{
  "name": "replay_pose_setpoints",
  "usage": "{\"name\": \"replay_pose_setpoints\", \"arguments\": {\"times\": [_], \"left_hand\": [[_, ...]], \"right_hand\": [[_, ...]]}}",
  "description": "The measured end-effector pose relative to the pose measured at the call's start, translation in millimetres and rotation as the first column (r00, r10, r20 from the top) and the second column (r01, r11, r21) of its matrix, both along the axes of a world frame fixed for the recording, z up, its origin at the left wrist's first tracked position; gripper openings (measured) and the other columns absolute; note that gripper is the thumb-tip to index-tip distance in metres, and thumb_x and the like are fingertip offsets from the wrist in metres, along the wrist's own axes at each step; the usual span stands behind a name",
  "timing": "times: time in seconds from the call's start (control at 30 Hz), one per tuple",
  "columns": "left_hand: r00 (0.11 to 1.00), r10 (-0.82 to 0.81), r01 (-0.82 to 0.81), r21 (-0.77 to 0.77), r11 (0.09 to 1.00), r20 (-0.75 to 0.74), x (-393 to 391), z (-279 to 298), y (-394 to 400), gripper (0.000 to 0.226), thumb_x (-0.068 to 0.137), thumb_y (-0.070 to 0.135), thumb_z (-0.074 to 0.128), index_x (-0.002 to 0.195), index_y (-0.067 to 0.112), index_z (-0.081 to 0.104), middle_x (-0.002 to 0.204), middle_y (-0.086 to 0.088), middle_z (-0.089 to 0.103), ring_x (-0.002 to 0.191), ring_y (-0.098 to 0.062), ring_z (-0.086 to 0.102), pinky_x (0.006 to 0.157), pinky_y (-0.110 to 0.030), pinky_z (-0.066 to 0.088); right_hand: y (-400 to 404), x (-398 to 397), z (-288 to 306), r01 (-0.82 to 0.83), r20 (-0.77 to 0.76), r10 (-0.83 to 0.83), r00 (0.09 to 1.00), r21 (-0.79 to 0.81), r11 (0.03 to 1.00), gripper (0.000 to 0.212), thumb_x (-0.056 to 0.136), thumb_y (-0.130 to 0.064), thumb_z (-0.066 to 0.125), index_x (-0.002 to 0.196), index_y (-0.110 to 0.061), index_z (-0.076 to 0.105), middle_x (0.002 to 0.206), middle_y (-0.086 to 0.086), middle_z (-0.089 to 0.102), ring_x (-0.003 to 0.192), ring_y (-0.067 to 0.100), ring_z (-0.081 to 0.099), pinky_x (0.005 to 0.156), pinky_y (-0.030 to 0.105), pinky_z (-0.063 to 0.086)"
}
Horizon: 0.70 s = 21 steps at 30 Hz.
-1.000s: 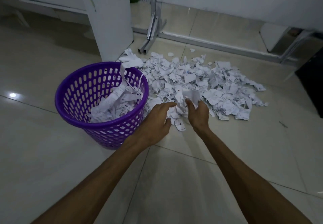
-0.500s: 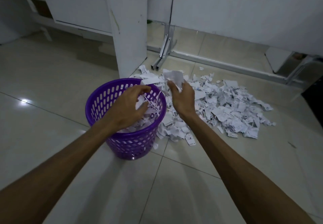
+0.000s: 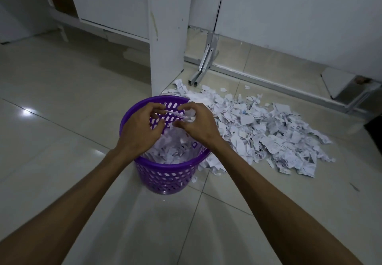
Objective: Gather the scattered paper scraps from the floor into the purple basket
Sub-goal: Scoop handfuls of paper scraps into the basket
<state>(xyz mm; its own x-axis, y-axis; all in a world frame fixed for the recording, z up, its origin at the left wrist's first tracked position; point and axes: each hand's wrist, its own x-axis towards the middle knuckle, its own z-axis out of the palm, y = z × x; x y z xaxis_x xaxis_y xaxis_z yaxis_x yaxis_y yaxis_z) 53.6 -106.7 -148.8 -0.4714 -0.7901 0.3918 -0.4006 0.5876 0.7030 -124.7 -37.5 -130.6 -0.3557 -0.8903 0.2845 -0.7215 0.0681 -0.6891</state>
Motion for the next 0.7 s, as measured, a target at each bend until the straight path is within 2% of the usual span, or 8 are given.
{"name": "replay_pose_setpoints", "arguments": {"times": [0.13,0.2,0.3,0.37,0.43,0.6,0.67,0.7], "left_hand": [[1.0,0.004,-0.004,-0.011,1.0,-0.008,-6.6,4.6,-4.7,0.037,0.089,0.017,0.067,0.124,0.02,0.056,0.117,0.005,0.064,0.1,-0.006,0.058,0.079,-0.017,0.048],[1.0,-0.006,0.007,-0.006,1.0,0.007,-8.5,6.8,-7.5,0.038,0.087,0.019,0.068,0.124,0.019,0.057,0.116,0.006,0.064,0.099,-0.006,0.06,0.079,-0.015,0.048],[0.999,-0.005,0.005,-0.007,1.0,0.042,-10.6,13.6,-9.7,0.038,0.086,0.024,0.07,0.122,0.023,0.059,0.115,0.01,0.065,0.099,-0.006,0.06,0.08,-0.016,0.046],[1.0,-0.024,0.025,-0.012,1.0,0.019,-18.5,21.2,-4.0,0.032,0.085,0.026,0.07,0.115,0.03,0.06,0.108,0.016,0.065,0.097,-0.002,0.06,0.08,-0.019,0.049],[0.997,-0.075,0.074,-0.015,0.997,-0.022,-33.9,31.2,6.0,0.029,0.085,0.026,0.068,0.113,0.032,0.06,0.105,0.019,0.065,0.096,0.0,0.062,0.08,-0.02,0.051],[0.961,-0.263,0.264,0.0,0.965,-0.086,-93.2,46.5,42.3,0.034,0.087,0.023,0.068,0.119,0.026,0.06,0.107,0.017,0.066,0.1,0.003,0.061,0.08,-0.018,0.052],[0.941,-0.331,0.331,-0.009,0.943,-0.065,-118.3,46.0,59.1,0.034,0.086,0.023,0.068,0.119,0.025,0.06,0.109,0.016,0.065,0.1,0.003,0.059,0.082,-0.016,0.051],[0.93,-0.364,0.364,-0.007,0.931,-0.043,-132.4,42.9,67.6,0.033,0.087,0.022,0.067,0.119,0.024,0.06,0.11,0.015,0.064,0.1,0.002,0.058,0.083,-0.017,0.051]], "right_hand": [[-3.5,-8.3,3.3,-0.064,0.007,0.064,0.998,0.031,0.997,0.057,0.07,-0.041,0.085,0.121,-0.025,0.065,0.127,-0.004,0.061,0.111,0.008,0.052,0.085,0.018,0.04],[-2.9,-12.8,3.4,-0.071,0.012,0.071,0.997,0.019,0.997,0.056,0.072,-0.039,0.084,0.122,-0.024,0.064,0.127,-0.003,0.06,0.111,0.007,0.053,0.088,0.018,0.044],[8.8,-17.6,1.4,0.022,0.06,-0.013,0.998,-0.142,0.99,0.031,0.084,-0.035,0.075,0.111,-0.023,0.069,0.115,-0.006,0.064,0.104,0.008,0.058,0.089,0.024,0.049],[25.9,-28.2,-1.0,0.11,0.113,-0.085,0.99,-0.24,0.964,0.014,0.09,-0.03,0.069,0.103,-0.025,0.069,0.106,-0.009,0.065,0.096,0.003,0.06,0.083,0.022,0.051],[45.8,-47.1,-3.7,0.176,0.14,-0.142,0.98,-0.268,0.947,0.007,0.093,-0.024,0.064,0.098,-0.028,0.068,0.103,-0.009,0.065,0.09,0.001,0.061,0.077,0.018,0.051],[87.0,-111.5,-18.5,0.28,0.103,-0.269,0.958,-0.117,0.953,0.011,0.095,-0.018,0.061,0.099,-0.023,0.07,0.107,-0.003,0.067,0.084,-0.003,0.06,0.07,0.007,0.044],[99.8,-134.1,-28.3,0.326,0.097,-0.322,0.942,-0.021,0.945,0.011,0.094,-0.017,0.061,0.099,-0.021,0.07,0.107,0.0,0.069,0.082,-0.001,0.06,0.07,0.009,0.045],[106.1,-146.3,-34.3,0.347,0.094,-0.348,0.933,0.034,0.937,0.011,0.094,-0.017,0.062,0.101,-0.019,0.07,0.107,0.001,0.07,0.083,0.003,0.062,0.071,0.014,0.048]]}}
